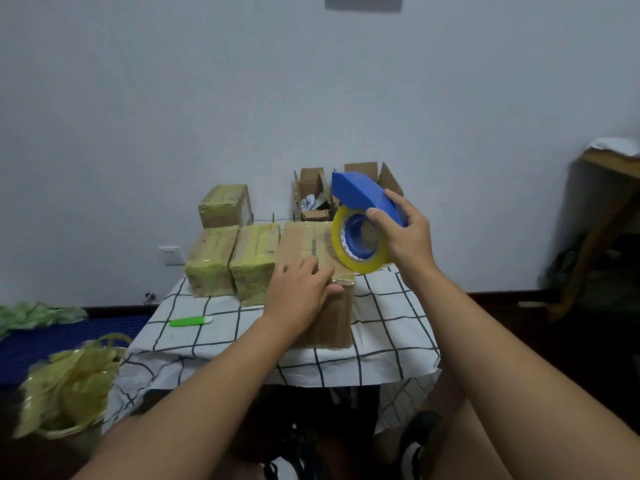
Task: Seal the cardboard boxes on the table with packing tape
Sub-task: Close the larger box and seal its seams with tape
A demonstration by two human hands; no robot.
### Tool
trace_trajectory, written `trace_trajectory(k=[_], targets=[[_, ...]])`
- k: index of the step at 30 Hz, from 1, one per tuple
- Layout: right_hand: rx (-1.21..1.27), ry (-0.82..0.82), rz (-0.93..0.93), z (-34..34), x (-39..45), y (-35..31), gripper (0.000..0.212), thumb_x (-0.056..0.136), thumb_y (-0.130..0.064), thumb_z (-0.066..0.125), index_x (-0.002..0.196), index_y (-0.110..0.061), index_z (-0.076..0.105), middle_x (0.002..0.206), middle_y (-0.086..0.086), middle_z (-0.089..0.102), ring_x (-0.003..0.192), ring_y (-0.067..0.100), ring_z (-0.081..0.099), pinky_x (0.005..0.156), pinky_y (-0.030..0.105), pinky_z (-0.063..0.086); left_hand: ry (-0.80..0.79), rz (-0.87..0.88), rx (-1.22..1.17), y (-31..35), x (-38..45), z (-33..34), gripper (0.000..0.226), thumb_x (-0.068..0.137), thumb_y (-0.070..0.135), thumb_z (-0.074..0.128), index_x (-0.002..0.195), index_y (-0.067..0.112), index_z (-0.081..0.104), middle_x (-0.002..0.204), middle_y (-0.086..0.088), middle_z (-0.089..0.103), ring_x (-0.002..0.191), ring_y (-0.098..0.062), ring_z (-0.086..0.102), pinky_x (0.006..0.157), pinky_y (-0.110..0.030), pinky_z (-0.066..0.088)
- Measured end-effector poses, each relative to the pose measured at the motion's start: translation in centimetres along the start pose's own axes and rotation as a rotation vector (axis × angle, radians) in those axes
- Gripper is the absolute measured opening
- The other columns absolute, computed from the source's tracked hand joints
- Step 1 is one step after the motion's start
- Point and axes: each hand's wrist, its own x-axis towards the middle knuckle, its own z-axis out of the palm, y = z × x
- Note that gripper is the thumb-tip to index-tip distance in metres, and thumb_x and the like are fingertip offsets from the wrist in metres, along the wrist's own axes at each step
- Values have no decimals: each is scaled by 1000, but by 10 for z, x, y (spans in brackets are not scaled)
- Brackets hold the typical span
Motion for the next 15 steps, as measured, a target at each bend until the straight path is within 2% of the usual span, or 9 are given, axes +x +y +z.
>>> trace_trajectory(k=[3,7,9,11,15], targets=[[-23,-16,-4,0,1,-1,47,86,-27,76,130,-25,62,126,-5,60,111,13,61,93,31,56,-43,-9,53,6,-1,-3,43,93,60,40,102,22,58,101,-1,61,93,-24,54,75,-39,43],[-33,-7,10,0,2,-1,45,85,-28,76,128,-27,62,124,-7,60,110,11,61,94,33,55,2,4,-14,7,-1,-9,38,94,53,48,126,33,53,104,-1,57,96,-24,53,77,-38,44],[-35,-9,8,-1,1,0,45,86,-27,76,128,-26,62,125,-7,60,110,11,61,93,31,56,10,113,-96,11,0,-9,34,91,34,60,125,34,56,102,-2,53,94,-24,51,73,-36,40],[-38,-13,3,-2,2,1,45,86,-27,76,129,-25,62,125,-6,60,111,11,61,90,27,56,-14,209,-149,12,1,-6,43,84,15,65,124,32,61,100,-3,51,91,-23,48,69,-33,36],[-51,-11,-6,-3,3,3,43,87,-26,75,128,-24,61,124,-7,59,111,11,61,89,24,55,-52,217,-100,11,8,-7,51,77,9,71,122,33,63,95,-2,47,86,-21,43,65,-30,28]])
